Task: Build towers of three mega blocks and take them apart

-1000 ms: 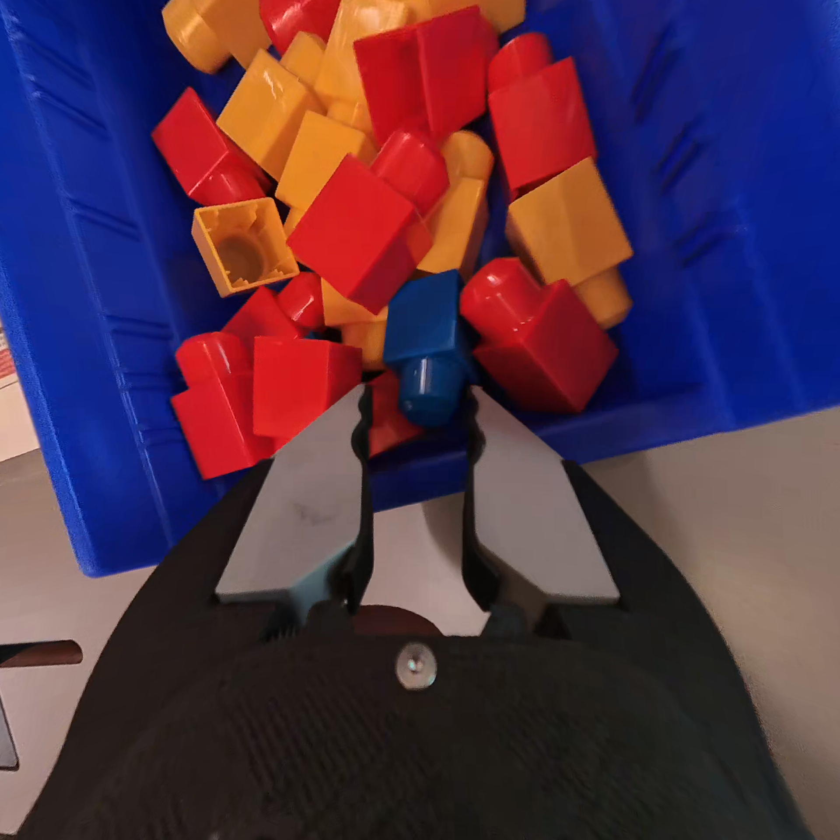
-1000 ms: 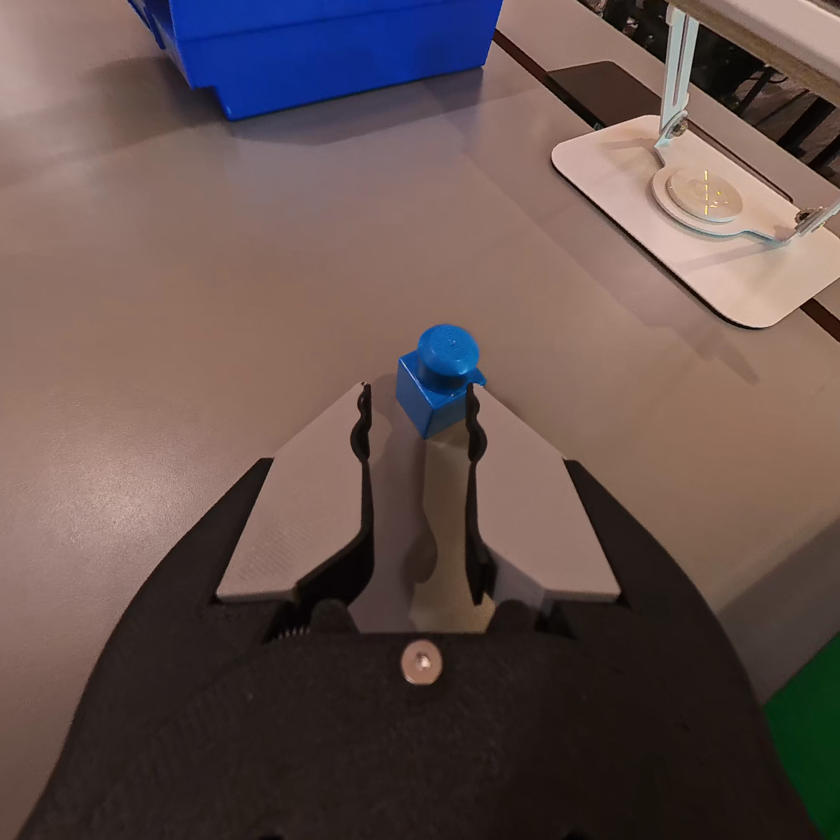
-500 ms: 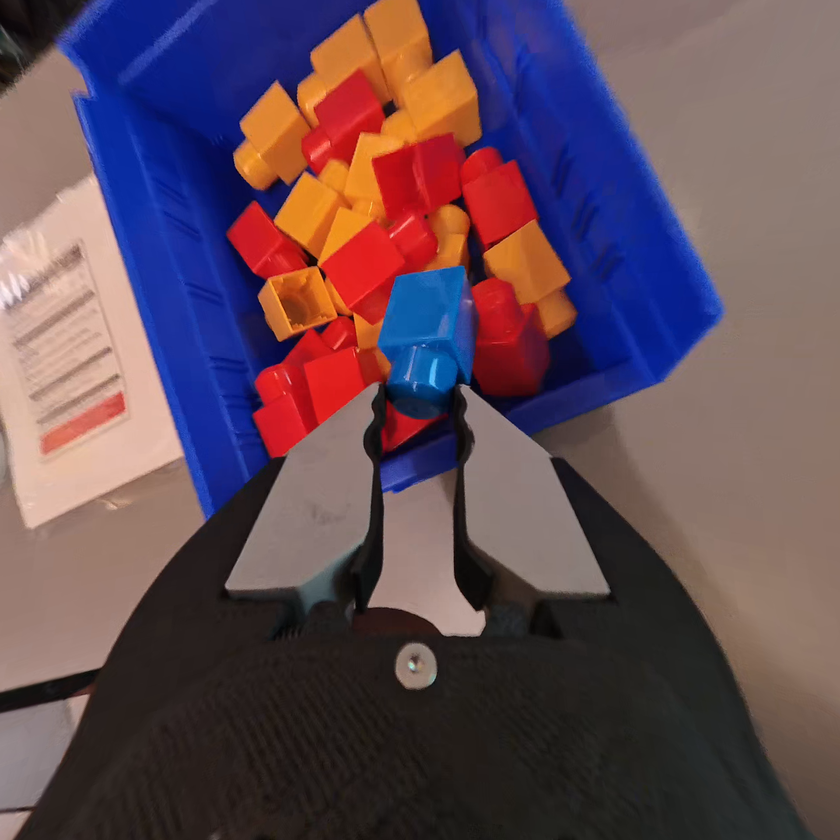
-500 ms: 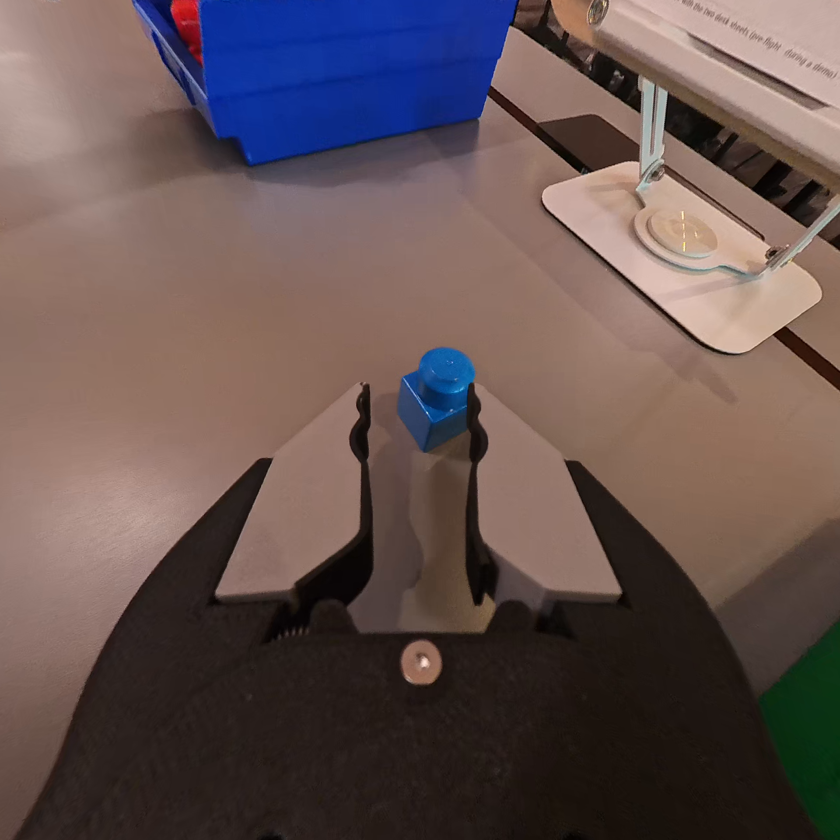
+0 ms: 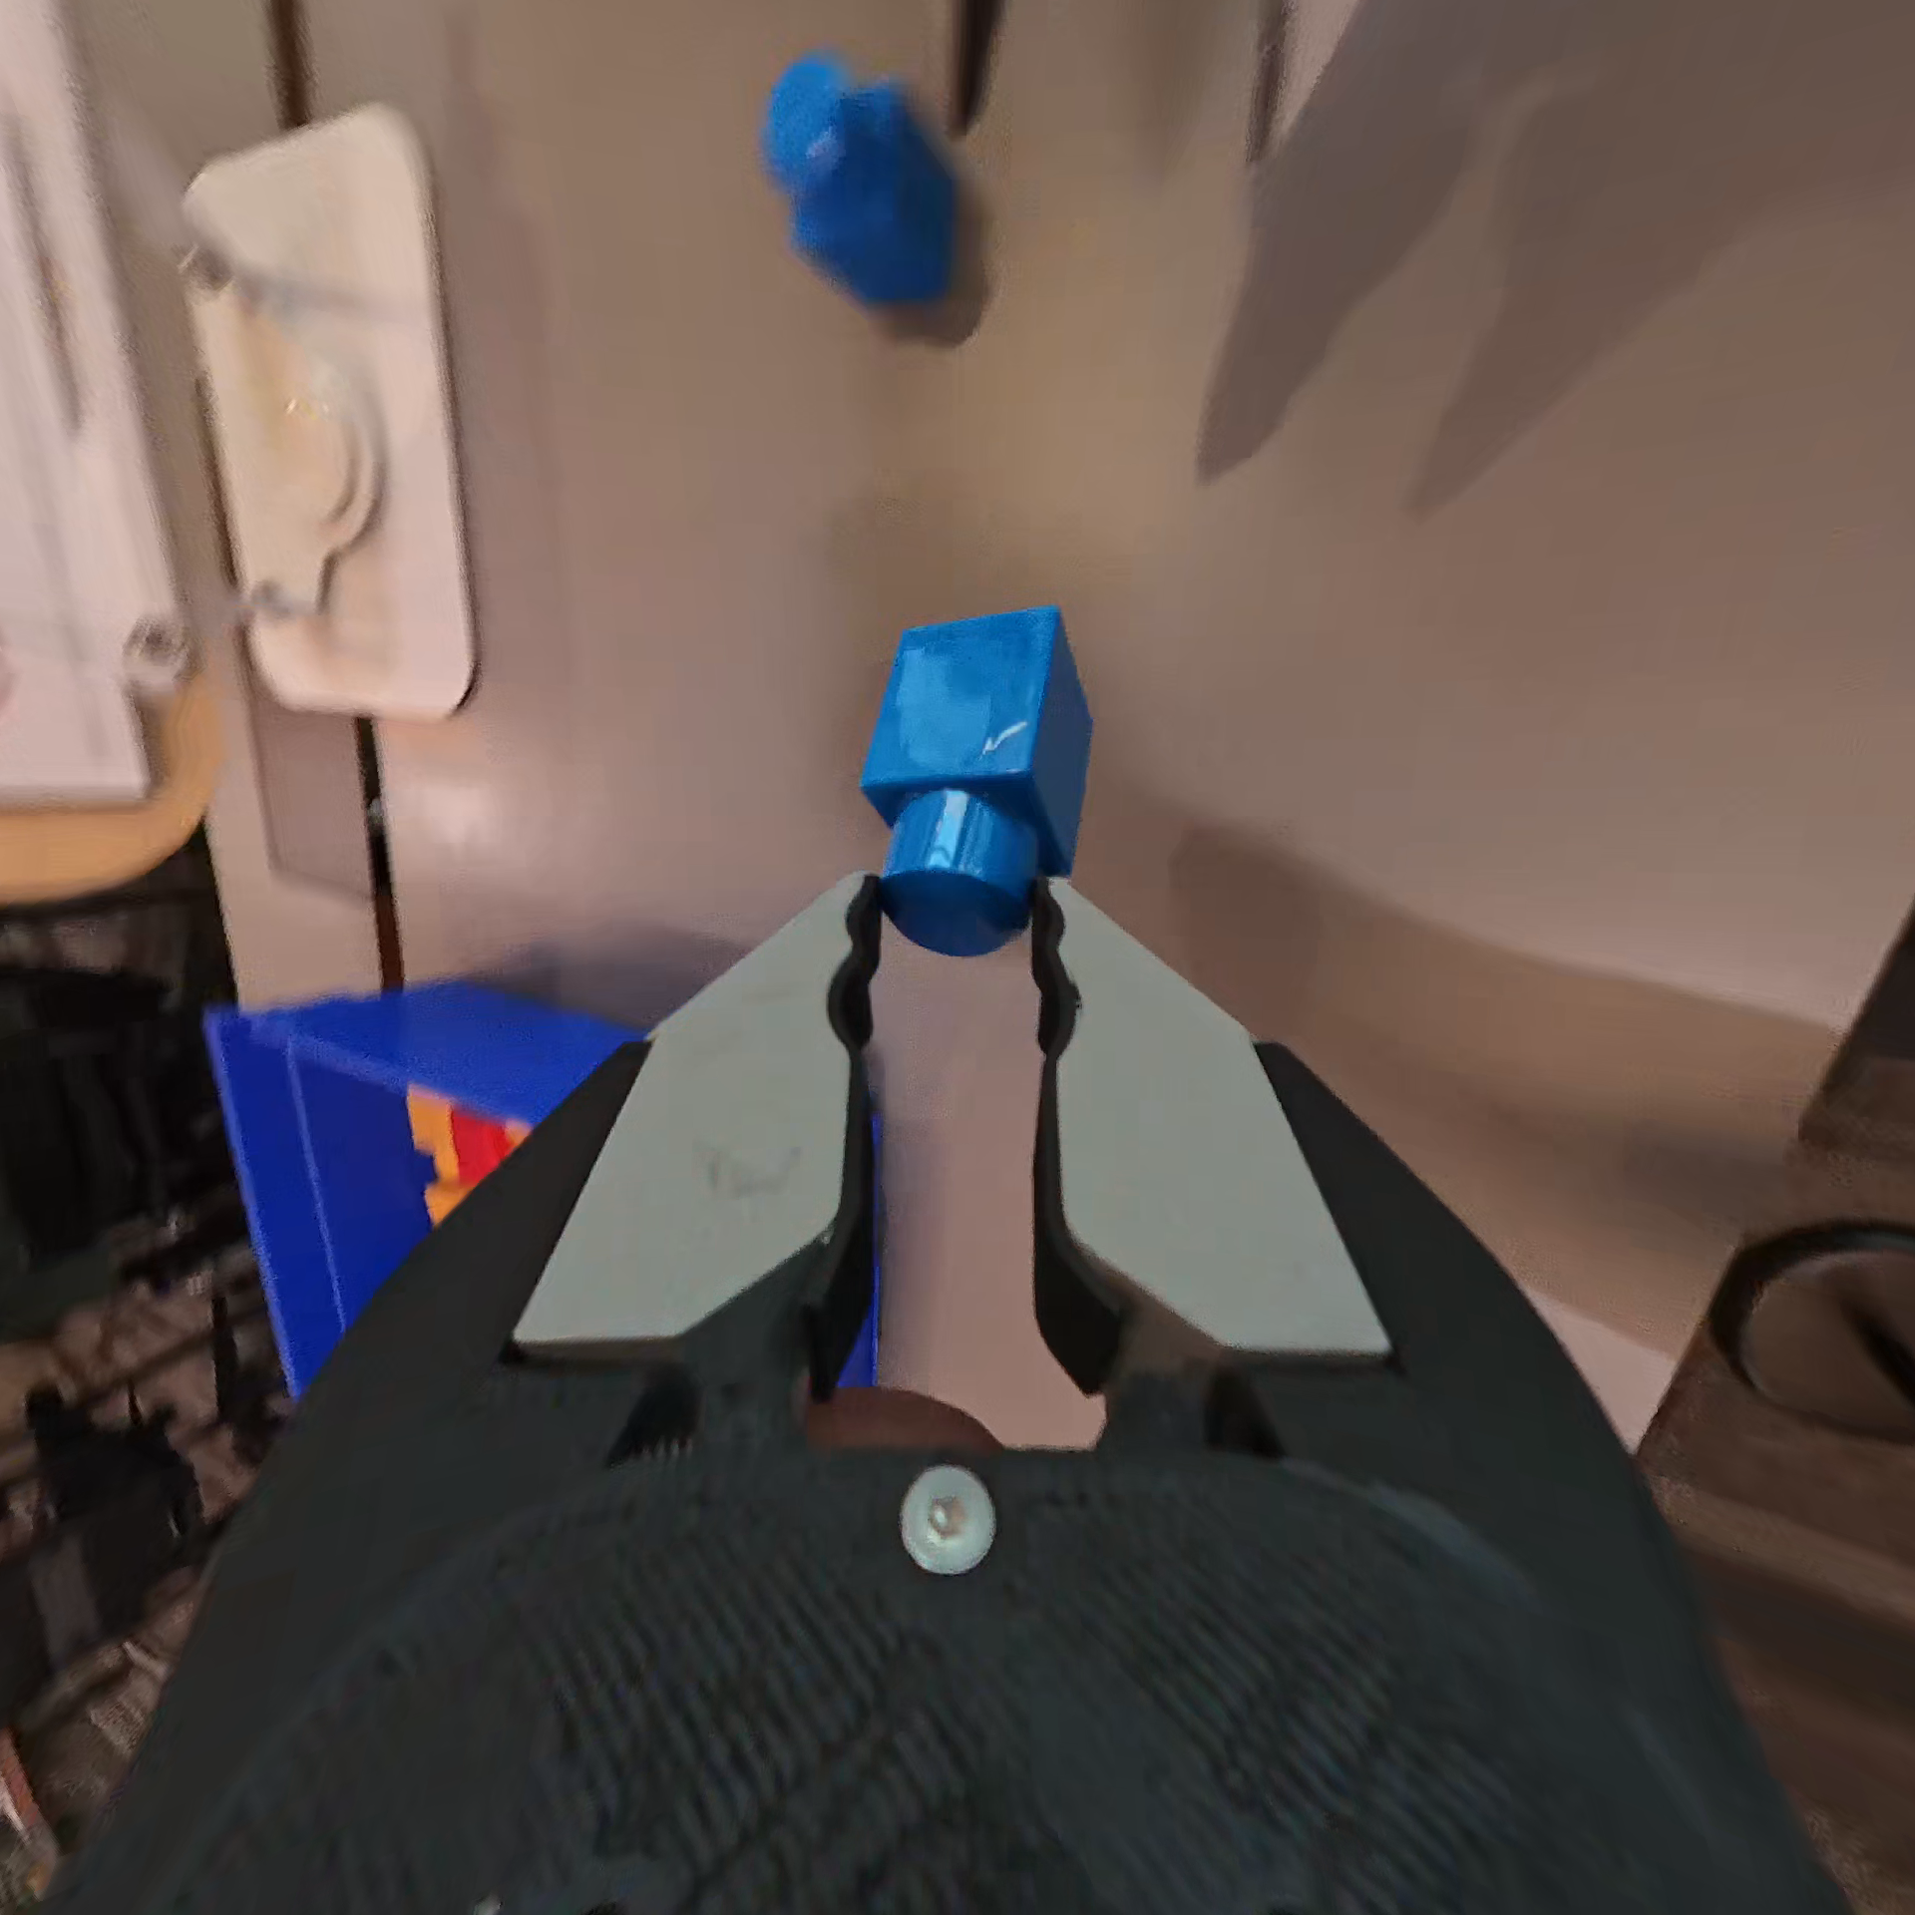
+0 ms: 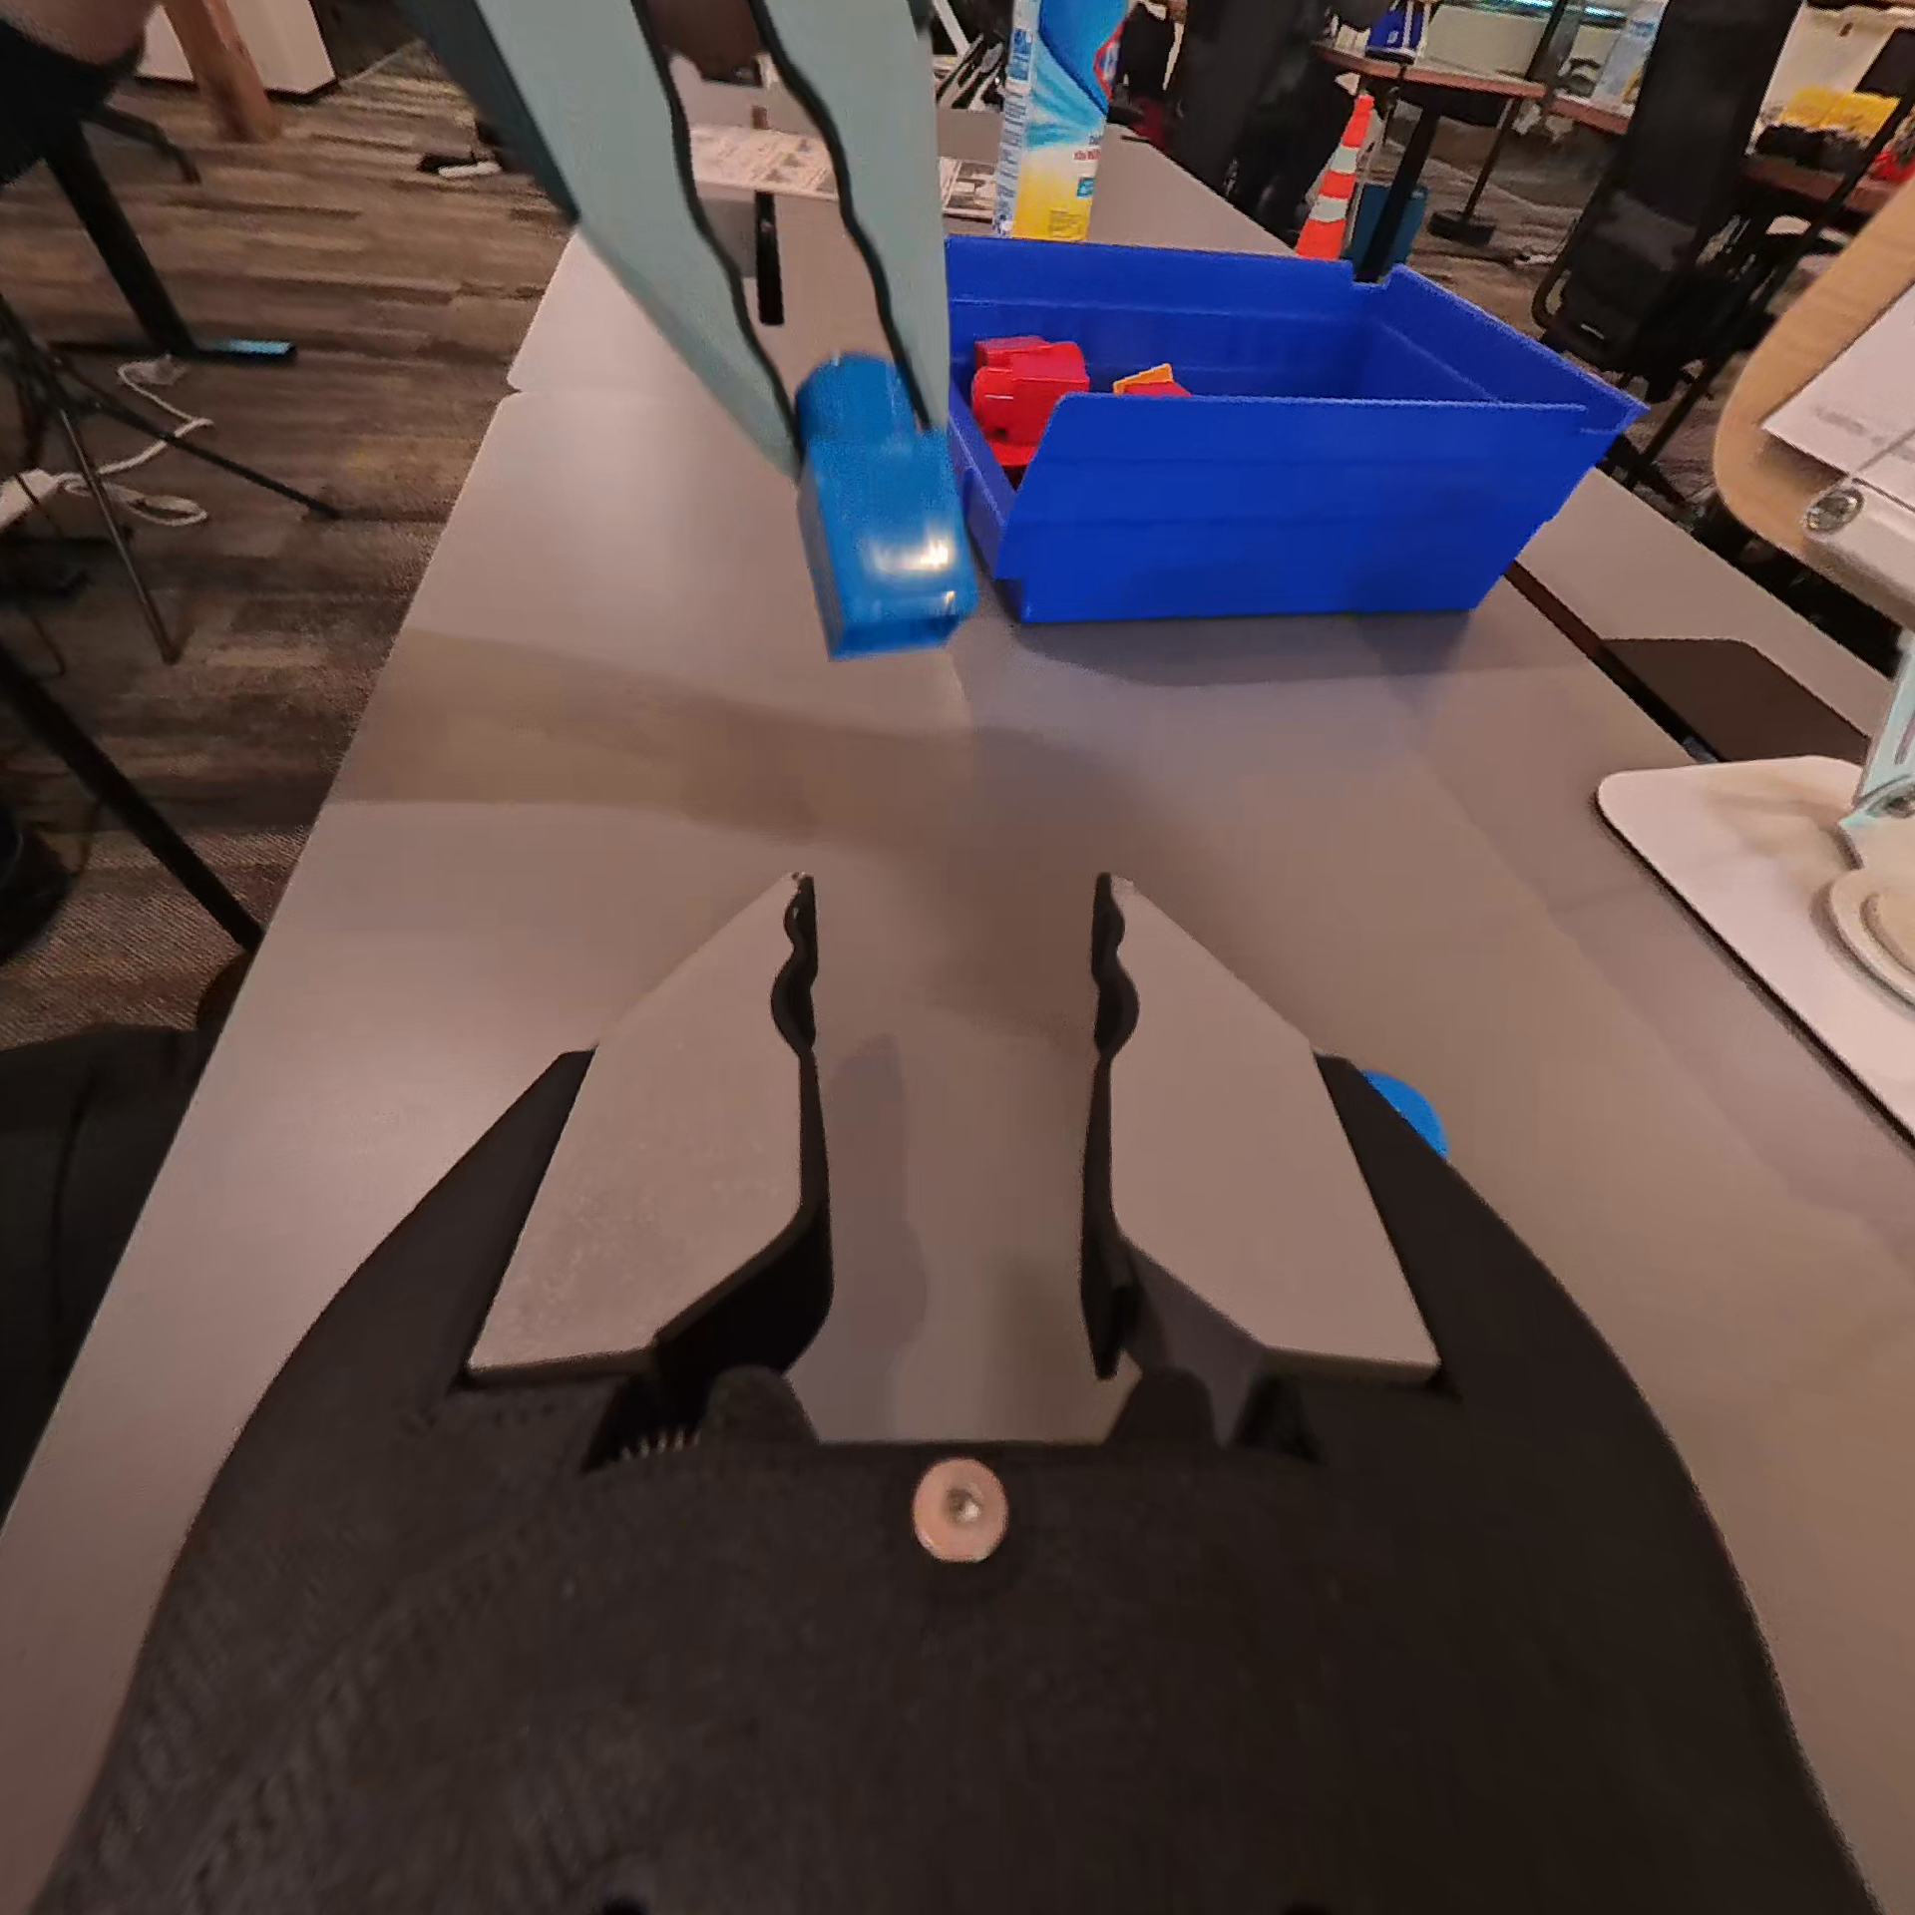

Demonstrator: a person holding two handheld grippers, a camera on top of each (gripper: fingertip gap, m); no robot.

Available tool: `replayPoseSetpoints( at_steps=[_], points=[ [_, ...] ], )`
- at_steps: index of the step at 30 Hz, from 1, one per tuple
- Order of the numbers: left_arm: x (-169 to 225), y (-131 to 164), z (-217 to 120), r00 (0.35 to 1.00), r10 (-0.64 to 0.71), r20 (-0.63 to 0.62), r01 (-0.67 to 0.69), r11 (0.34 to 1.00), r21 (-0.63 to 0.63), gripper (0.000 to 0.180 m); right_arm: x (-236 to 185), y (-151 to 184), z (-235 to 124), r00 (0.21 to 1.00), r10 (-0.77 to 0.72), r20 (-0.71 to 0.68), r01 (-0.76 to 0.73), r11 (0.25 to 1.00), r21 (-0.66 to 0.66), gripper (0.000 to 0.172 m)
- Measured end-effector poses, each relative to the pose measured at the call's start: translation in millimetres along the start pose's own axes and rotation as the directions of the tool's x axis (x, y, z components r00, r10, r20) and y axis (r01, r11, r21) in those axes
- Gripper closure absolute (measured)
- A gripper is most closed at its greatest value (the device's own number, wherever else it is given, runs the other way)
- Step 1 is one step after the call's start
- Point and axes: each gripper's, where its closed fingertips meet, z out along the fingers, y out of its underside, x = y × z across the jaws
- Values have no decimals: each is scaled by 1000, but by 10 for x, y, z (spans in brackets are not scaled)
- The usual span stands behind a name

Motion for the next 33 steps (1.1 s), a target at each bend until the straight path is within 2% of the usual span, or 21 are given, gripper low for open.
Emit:
replayPoseSetpoints(
  at_steps=[3, 7, 8, 10, 13, 17, 19, 21, 23, 25, 26, 28, 30, 33],
  points=[
    [181, -339, 200, 992, 116, -50, -116, 993, 7, 153, -65, 3, 35, 1000, -26, 5, 26, 1000, -4, 116],
    [306, -660, 383, 978, 180, -101, -177, 983, 43, 153, -114, 85, 88, 999, -33, 29, 34, 999, -42, 113],
    [314, -712, 406, 977, 188, -105, -183, 982, 50, 153, -132, 111, 97, 999, -33, 42, 35, 998, -53, 115],
    [312, -826, 421, 975, 195, -102, -188, 979, 79, 153, -200, 155, 99, 996, -28, 90, 35, 997, -73, 138],
    [260, -901, 443, 976, 202, -75, -196, 977, 88, 153, -120, 170, 63, 998, -15, 67, 21, 996, -90, 138],
    [23, -1018, 463, 991, 123, 48, -130, 976, 177, 154, 107, 99, -54, 996, 87, 12, -87, 996, -37, 138],
    [-151, -1084, 418, 993, -6, 115, -27, 958, 284, 154, 228, -3, -163, 989, 146, -4, -146, 989, 34, 139],
    [-191, -1052, 445, 989, -126, 77, 91, 928, 361, 152, 350, -137, -297, 978, 206, -19, -202, 971, 129, 139],
    [-200, -1049, 541, 975, -222, 23, 190, 881, 432, 152, 426, -266, -422, 967, 256, 0, -249, 942, 223, 139],
    [-236, -1148, 602, 956, -292, -15, 256, 812, 525, 148, 458, -279, -462, 956, 290, 32, -289, 926, 244, 139],
    [-277, -1245, 569, 947, -321, -24, 271, 753, 600, 145, 469, -249, -452, 956, 293, 37, -293, 926, 237, 139],
    [-311, -1441, 420, 929, -353, -110, 316, 601, 734, 153, 485, -168, -406, 957, 288, 36, -289, 933, 213, 139],
    [-354, -1517, 364, 909, -370, -191, 370, 506, 779, 168, 483, -132, -386, 954, 294, 59, -300, 931, 209, 139],
    [-422, -1521, 429, 887, -388, -252, 421, 449, 788, 168, 484, -60, -350, 952, 298, 70, -306, 936, 176, 139]
  ],
)
